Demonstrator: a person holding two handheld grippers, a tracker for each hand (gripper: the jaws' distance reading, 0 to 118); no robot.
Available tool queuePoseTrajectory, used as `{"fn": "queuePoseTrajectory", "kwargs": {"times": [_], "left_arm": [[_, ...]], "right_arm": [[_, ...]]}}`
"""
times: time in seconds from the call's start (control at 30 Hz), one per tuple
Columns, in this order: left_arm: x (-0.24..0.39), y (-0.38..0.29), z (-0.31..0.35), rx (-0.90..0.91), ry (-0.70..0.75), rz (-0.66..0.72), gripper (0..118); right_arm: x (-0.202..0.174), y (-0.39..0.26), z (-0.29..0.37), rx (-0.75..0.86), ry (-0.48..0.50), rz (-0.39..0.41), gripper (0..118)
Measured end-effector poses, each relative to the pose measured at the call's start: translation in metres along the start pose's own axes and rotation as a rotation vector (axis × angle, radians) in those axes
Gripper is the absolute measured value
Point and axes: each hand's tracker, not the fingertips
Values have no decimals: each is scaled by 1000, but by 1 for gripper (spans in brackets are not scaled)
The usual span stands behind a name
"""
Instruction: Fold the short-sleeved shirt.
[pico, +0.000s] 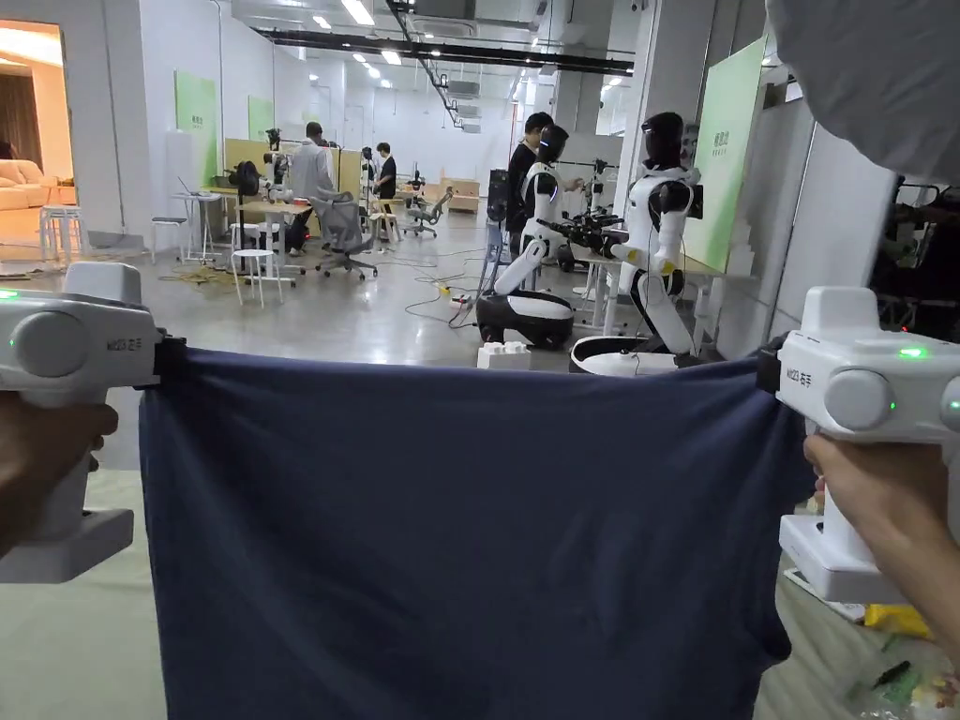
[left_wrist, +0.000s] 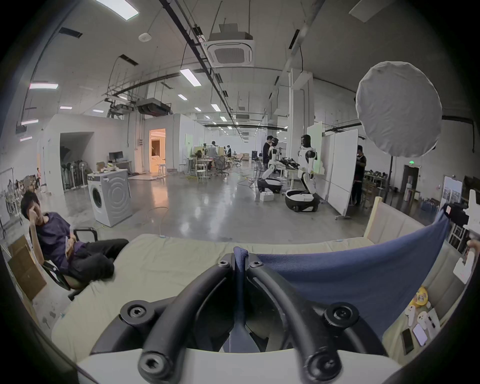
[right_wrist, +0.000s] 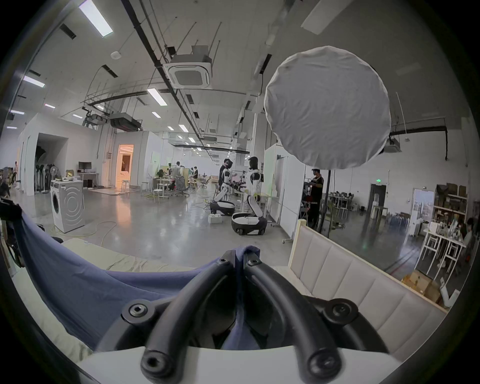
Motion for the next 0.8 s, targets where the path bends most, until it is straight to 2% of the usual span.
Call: {"fn": "queuePoseTrajectory", "kwargs": {"times": [0.47, 0.8], "left_arm": [[0, 65, -37, 61, 47, -43, 6], [-6, 27, -54, 41, 66, -74, 6]], "right_arm": [[-9, 40, -69, 35, -34, -9, 5], [-26, 6, -79, 27, -18, 26, 5]]}}
